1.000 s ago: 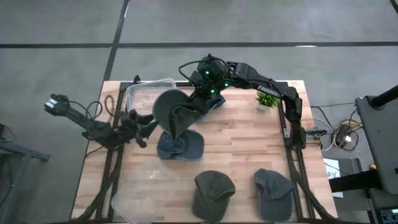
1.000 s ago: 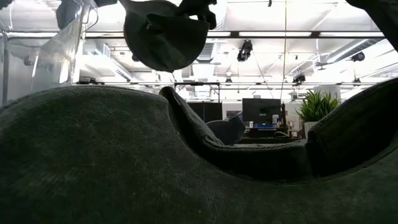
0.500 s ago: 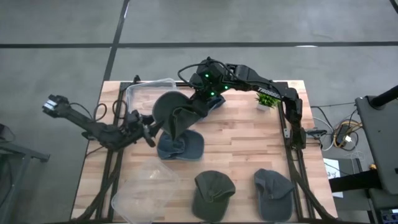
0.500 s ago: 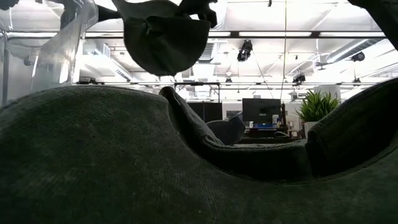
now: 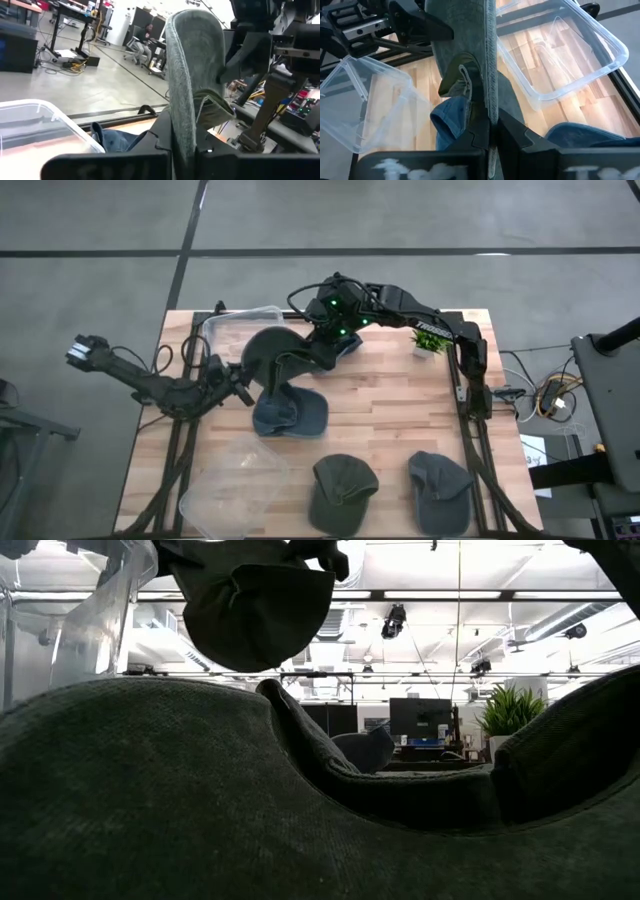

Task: Pick & Place hat
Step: Put the top gray cap into the top transparent bin

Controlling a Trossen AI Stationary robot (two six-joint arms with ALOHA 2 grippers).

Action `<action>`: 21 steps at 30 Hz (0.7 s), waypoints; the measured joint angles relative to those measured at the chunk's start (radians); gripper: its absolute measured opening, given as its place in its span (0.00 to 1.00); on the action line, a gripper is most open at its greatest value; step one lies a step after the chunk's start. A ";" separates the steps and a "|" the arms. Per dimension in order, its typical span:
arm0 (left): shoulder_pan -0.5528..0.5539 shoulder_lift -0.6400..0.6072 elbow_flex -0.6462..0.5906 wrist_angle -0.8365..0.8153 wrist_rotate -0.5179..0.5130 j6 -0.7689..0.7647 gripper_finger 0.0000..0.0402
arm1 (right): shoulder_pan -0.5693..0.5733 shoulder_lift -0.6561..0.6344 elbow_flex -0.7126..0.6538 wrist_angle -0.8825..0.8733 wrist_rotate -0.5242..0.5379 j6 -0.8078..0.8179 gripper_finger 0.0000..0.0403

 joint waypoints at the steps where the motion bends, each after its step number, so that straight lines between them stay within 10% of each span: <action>1: 0.000 0.000 0.000 -0.001 -0.006 -0.005 0.02 | 0.000 0.000 0.000 0.000 0.000 0.000 0.04; 12: 0.000 -0.015 0.000 0.002 -0.071 -0.002 0.01 | -0.001 0.002 0.000 -0.045 -0.011 -0.074 0.19; 21: -0.001 -0.041 0.000 0.031 -0.385 -0.040 0.01 | -0.014 -0.009 0.000 -0.151 -0.002 -0.131 0.35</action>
